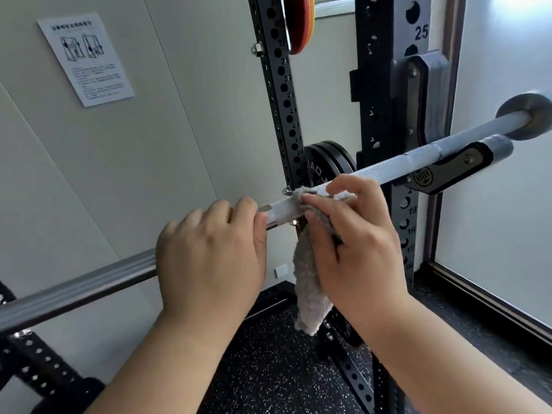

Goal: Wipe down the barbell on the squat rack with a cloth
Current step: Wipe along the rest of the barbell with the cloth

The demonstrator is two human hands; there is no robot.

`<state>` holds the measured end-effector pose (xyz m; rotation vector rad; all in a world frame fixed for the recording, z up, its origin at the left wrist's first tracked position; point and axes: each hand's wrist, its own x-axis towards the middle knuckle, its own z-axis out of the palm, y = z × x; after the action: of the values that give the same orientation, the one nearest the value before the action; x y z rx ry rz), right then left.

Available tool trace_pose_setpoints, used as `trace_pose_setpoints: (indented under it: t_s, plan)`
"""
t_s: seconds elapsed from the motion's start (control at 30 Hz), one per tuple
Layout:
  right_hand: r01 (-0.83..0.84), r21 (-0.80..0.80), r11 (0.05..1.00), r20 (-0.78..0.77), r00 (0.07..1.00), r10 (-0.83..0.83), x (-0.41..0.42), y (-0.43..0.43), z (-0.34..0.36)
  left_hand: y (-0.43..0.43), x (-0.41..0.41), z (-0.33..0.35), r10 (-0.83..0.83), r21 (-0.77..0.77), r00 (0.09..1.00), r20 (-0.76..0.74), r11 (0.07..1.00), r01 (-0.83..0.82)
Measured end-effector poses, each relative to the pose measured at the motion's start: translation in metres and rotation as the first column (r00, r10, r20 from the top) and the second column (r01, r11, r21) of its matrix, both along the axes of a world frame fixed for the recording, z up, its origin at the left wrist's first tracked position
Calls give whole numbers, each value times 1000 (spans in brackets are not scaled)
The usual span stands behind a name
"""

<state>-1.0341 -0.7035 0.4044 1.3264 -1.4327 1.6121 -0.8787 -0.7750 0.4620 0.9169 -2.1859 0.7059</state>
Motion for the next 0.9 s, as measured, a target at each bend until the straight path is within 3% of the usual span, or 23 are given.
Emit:
trace_pose_setpoints:
  t_s: [0.1, 0.2, 0.27, 0.37, 0.43, 0.53, 0.57, 0.63, 0.7, 0.73, 0.83, 0.9]
  plan:
    - [-11, -45, 999, 51, 999, 14, 11, -4, -2, -4, -5, 3, 17, -41, 999, -33, 999, -18]
    - [-98, 14, 995, -62, 993, 99, 31, -10, -8, -5, -8, 7, 16, -63, 999, -35, 998, -19]
    - [-43, 4, 999, -112, 993, 43, 19, -8, -6, -4, -8, 9, 15, -60, 1000, -27, 998, -17]
    - [62, -91, 994, 42, 997, -59, -6, -5, 1, -5, -9, 15, 40, -20, 998, -43, 999, -41]
    - [10, -89, 996, 78, 997, -3, 0, -9, 2, -5, -10, 21, 89, 24, 996, -16, 996, -89]
    - [-79, -2, 997, -90, 993, 78, 21, -13, -3, -11, -12, 28, 88, 167, 996, 33, 982, -93]
    - [-46, 2, 999, -119, 992, 46, 17, -10, -1, -12, -12, 31, 71, 210, 997, 30, 975, -76]
    - [79, -28, 996, -36, 996, -80, -3, -6, 5, -12, -13, 34, 73, 256, 997, 36, 963, -80]
    - [142, -52, 988, 107, 985, -136, -14, -3, 10, -12, -12, 32, 90, 204, 995, 40, 974, -96]
    - [133, -51, 990, 109, 986, -127, -10, -4, 10, -11, -11, 29, 93, 143, 995, 36, 985, -97]
    - [-43, 16, 999, -48, 998, 43, 16, -6, -3, -6, -9, 21, 93, 14, 996, 11, 996, -93]
    - [-42, 43, 998, -48, 998, 45, 7, 1, -1, -7, -8, 13, 34, -17, 998, -46, 999, -35]
